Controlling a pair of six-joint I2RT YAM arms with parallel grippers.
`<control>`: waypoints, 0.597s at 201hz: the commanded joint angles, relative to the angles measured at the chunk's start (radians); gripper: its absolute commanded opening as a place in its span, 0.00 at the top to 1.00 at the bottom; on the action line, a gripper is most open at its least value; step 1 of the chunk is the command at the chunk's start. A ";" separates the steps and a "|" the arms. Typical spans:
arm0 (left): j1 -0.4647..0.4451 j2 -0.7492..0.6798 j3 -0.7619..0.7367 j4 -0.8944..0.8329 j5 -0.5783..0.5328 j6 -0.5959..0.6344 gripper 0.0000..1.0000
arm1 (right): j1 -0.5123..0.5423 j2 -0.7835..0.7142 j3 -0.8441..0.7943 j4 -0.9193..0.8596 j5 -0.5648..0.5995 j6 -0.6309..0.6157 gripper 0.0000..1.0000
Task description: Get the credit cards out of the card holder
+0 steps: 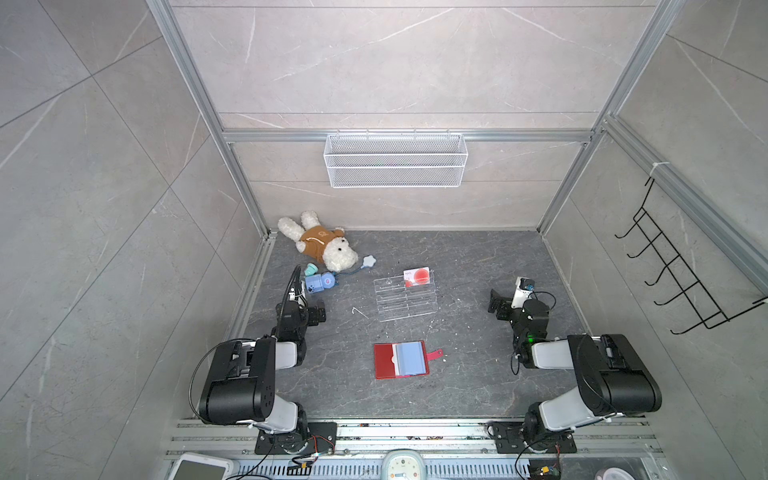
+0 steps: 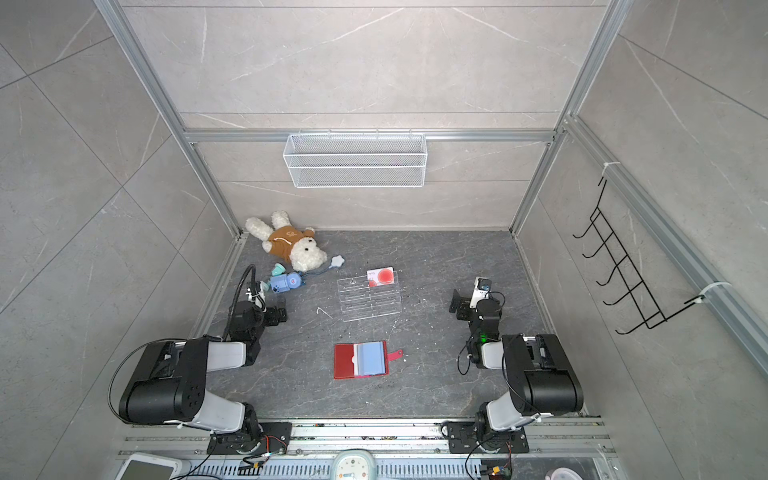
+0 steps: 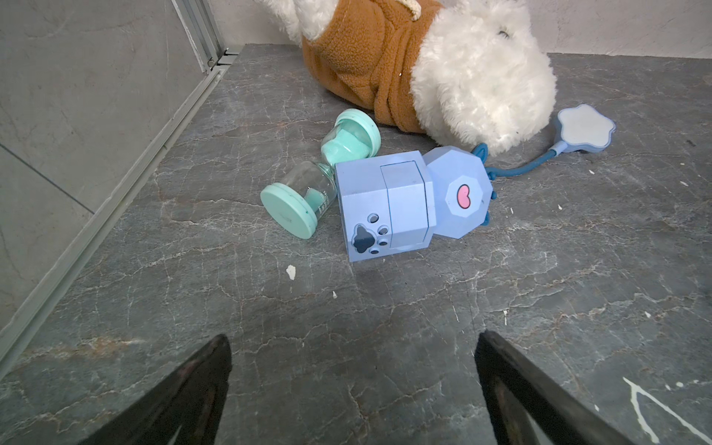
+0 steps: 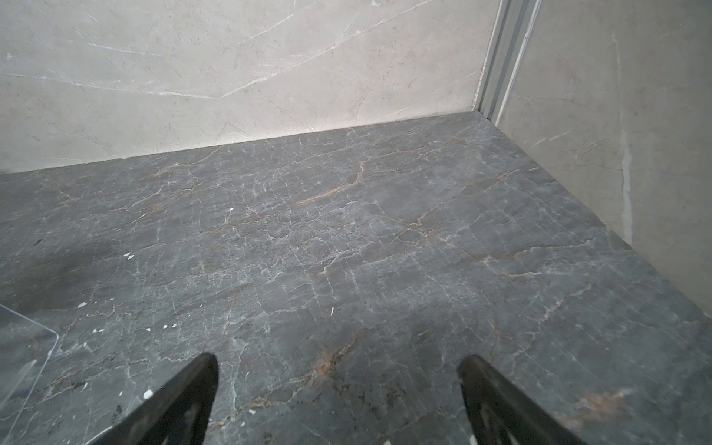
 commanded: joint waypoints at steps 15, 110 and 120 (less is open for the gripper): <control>0.006 0.004 0.026 0.017 -0.013 -0.012 0.00 | 0.004 -0.017 0.008 -0.020 -0.012 -0.017 0.00; 0.005 0.004 0.026 0.017 -0.013 -0.013 0.00 | 0.007 -0.013 0.015 -0.034 -0.009 -0.019 0.00; 0.005 0.004 0.027 0.018 -0.012 -0.012 0.00 | 0.007 -0.015 0.013 -0.031 -0.009 -0.020 0.00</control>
